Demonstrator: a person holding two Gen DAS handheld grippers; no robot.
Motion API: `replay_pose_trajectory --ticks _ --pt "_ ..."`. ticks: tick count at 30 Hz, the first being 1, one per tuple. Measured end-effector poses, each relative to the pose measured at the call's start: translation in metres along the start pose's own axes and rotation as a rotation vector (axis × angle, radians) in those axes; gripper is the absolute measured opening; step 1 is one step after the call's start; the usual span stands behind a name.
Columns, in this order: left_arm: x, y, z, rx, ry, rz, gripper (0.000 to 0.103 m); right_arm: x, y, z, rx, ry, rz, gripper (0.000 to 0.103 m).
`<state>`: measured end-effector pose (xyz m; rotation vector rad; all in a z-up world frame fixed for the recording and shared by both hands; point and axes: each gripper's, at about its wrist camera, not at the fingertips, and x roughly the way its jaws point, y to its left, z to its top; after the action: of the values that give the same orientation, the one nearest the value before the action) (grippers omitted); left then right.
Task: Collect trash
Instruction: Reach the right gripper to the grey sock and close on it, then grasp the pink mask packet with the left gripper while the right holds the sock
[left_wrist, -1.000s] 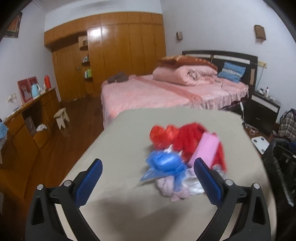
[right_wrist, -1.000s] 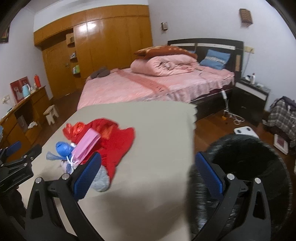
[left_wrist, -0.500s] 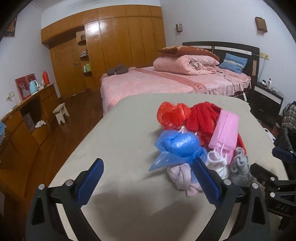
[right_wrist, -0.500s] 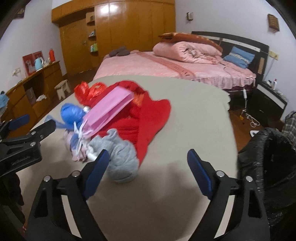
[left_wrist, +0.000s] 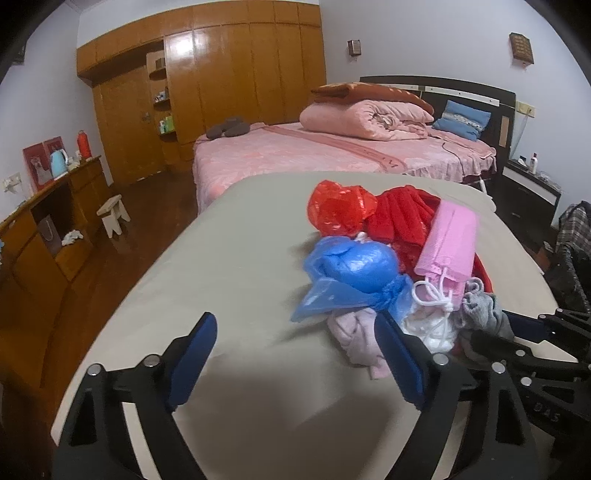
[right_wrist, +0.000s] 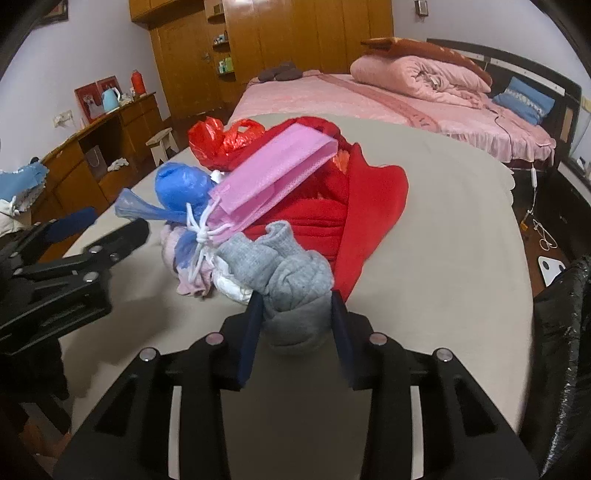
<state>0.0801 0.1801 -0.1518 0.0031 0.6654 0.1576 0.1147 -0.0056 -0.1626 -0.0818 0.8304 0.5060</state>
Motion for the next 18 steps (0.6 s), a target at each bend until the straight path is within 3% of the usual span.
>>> replay_pose_trajectory --ticks 4,9,12,14,18 --pt "0.002 -0.008 0.001 0.000 0.010 -0.037 0.081 -0.019 -0.014 -0.002 0.033 -0.034 -0.016 0.035" --pt "0.013 -0.018 -0.005 -0.009 0.060 -0.084 0.066 -0.031 -0.034 -0.006 0.062 -0.049 -0.059 0.035" --pt "0.020 -0.023 -0.007 -0.010 0.088 -0.115 0.049 -0.030 -0.042 -0.010 0.074 -0.039 -0.075 0.035" --pt "0.022 -0.026 -0.007 -0.010 0.097 -0.146 0.028 -0.030 -0.045 -0.012 0.085 -0.037 -0.077 0.035" --pt "0.016 -0.025 -0.005 -0.022 0.074 -0.171 0.011 -0.033 -0.046 -0.013 0.093 -0.048 -0.069 0.035"
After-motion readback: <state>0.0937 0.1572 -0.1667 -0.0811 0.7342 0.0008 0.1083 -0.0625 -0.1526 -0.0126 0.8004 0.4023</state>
